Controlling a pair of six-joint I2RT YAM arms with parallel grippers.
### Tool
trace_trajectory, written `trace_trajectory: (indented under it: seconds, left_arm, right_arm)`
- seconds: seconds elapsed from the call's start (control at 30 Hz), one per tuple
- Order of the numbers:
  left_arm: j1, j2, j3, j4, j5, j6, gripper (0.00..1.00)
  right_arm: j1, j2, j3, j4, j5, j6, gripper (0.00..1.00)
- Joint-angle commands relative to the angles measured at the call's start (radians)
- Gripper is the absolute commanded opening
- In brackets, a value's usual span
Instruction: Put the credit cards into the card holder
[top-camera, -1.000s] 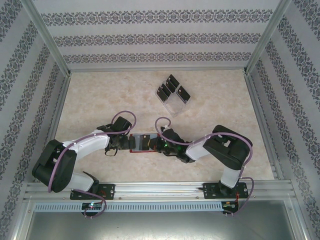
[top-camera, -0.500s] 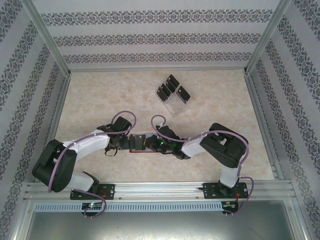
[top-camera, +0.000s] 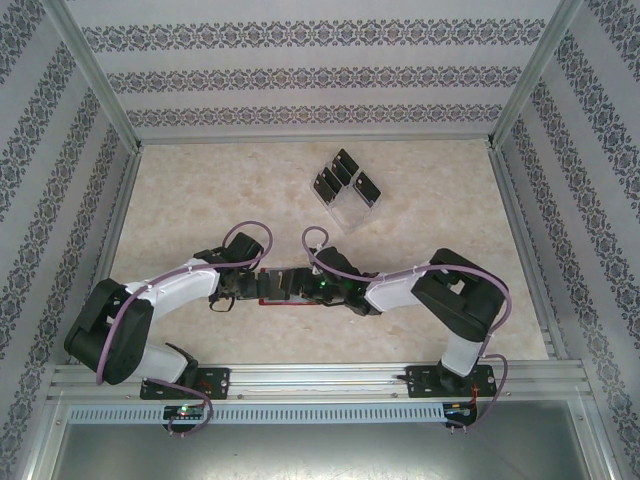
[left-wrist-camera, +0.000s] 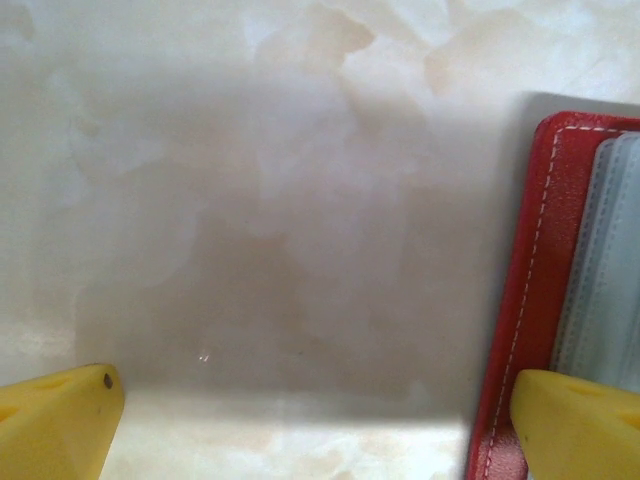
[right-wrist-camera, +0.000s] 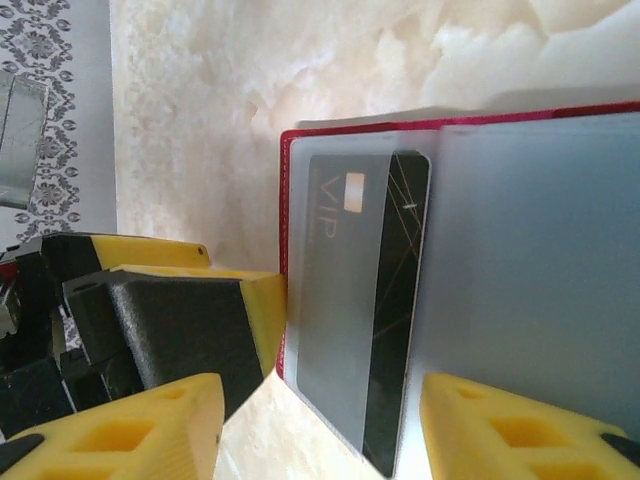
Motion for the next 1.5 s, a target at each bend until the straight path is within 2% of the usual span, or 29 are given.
trace_trajectory:
  seconds: [0.0,0.13,0.37,0.53,0.8,1.47]
  left_arm:
    - [-0.01,-0.025,0.044,-0.071,-0.031,0.006,1.0]
    - [-0.01,-0.046,0.085,-0.104,-0.035,0.016,1.0]
    - [-0.033,-0.038,0.157,-0.118,-0.016,0.02,1.0]
    - [-0.09,0.016,0.193,-0.094,-0.014,0.002,1.0]
    - [-0.162,0.122,0.224,-0.047,-0.024,-0.029,1.0]
    - [-0.195,0.23,0.211,0.052,-0.032,-0.06,1.0]
  right_arm:
    - [-0.012,-0.07,-0.002,-0.109,0.022,-0.057,0.57]
    - [-0.035,-0.099,-0.013,-0.153,0.034,-0.082,0.56]
    - [-0.064,-0.064,-0.048,-0.11,0.016,-0.08,0.22]
    - [-0.07,-0.043,-0.064,-0.091,0.018,-0.08,0.14]
    - [-0.096,-0.051,-0.109,-0.099,0.042,-0.073,0.13]
    - [-0.099,-0.046,-0.121,-0.114,0.049,-0.064,0.12]
